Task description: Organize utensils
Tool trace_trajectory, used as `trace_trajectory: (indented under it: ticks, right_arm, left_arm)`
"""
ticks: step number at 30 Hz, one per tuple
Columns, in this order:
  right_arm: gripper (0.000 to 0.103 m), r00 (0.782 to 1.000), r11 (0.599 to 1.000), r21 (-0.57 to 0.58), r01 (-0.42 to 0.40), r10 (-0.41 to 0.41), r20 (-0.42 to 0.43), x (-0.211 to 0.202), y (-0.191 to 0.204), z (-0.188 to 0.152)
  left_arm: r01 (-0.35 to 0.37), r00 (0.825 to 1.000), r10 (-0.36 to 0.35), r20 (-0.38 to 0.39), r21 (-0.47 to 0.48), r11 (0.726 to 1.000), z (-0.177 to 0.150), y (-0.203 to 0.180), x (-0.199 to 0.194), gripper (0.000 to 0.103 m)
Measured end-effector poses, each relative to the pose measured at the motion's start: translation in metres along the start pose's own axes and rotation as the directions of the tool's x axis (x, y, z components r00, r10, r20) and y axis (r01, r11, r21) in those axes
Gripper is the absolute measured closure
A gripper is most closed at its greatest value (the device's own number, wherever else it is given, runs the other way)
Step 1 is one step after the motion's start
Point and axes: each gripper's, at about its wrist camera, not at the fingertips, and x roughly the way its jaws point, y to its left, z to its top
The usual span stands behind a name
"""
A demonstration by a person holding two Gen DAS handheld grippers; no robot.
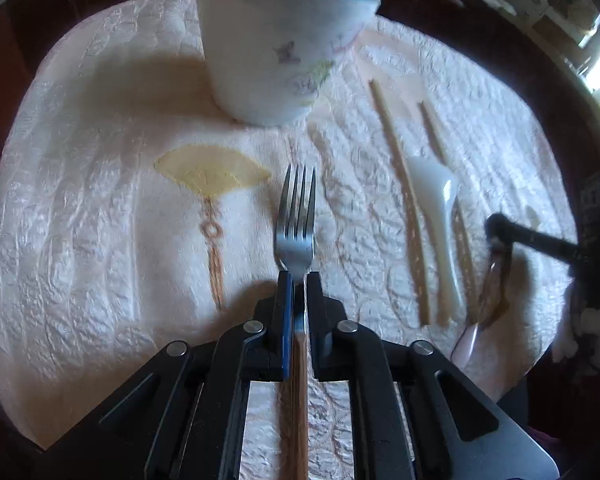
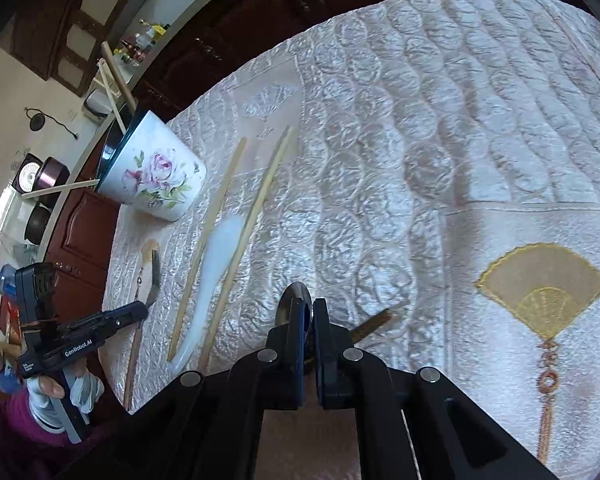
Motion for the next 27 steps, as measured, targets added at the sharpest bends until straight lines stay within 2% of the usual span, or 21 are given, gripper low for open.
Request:
trace_trajectory:
  ticks: [3,4,7,10,16,19,23,24,25,27]
  right_arm:
    - [0.100,1.000,1.000,-0.010,-0.005,0.005,-0.004,0.005,0.006,0.003]
    - [0.100,1.000,1.000,-0.009,-0.009,0.009,-0.002,0.006,0.007,0.004]
    - [0.100,1.000,1.000,0.004,-0.011,0.011,-0.003,0.010,0.007,0.006]
    - [0.100,1.000,1.000,0.004,-0.014,0.014,-0.010,0.011,0.007,0.007]
    - [0.100,0.999,0.999,0.005,-0.038,0.038,-0.023,0.011,0.002,0.007]
    - [0.099,0.999,0.999,-0.005,-0.044,0.044,-0.018,0.011,0.001,0.006]
    - [0.099,0.998,0.999,-0.005,-0.052,0.052,-0.017,0.015,0.002,0.006]
    - [0.098,0.999,0.999,-0.004,-0.052,0.051,-0.016,0.016,0.003,0.007]
    - [0.098,0.999,0.999,-0.005,-0.047,0.047,-0.014,0.016,0.004,0.007]
    - [0.099,1.000,1.000,-0.007,-0.019,0.019,-0.004,0.015,0.008,0.007]
  left_arm:
    - [0.010,0.999,-0.011,0.046,0.020,1.000,0.012,0.011,-0.006,0.080]
    - [0.026,0.998,-0.027,0.050,0.032,0.999,0.016,0.015,-0.004,0.078]
    - [0.059,0.998,-0.062,0.031,0.087,0.994,0.030,0.024,0.007,0.078]
    - [0.105,0.994,-0.102,-0.028,0.181,0.978,0.041,0.023,0.023,0.078]
    - [0.227,0.973,-0.207,-0.103,0.260,0.938,0.047,0.019,0.030,0.078]
    - [0.251,0.967,-0.221,-0.127,0.307,0.918,0.043,0.008,0.033,0.078]
    - [0.233,0.972,-0.209,-0.110,0.291,0.928,0.043,0.009,0.031,0.084]
    - [0.232,0.972,-0.211,-0.103,0.275,0.933,0.042,0.010,0.030,0.091]
    - [0.230,0.973,-0.212,-0.096,0.262,0.937,0.042,0.012,0.029,0.094]
    - [0.215,0.976,-0.202,-0.079,0.243,0.946,0.040,0.013,0.026,0.094]
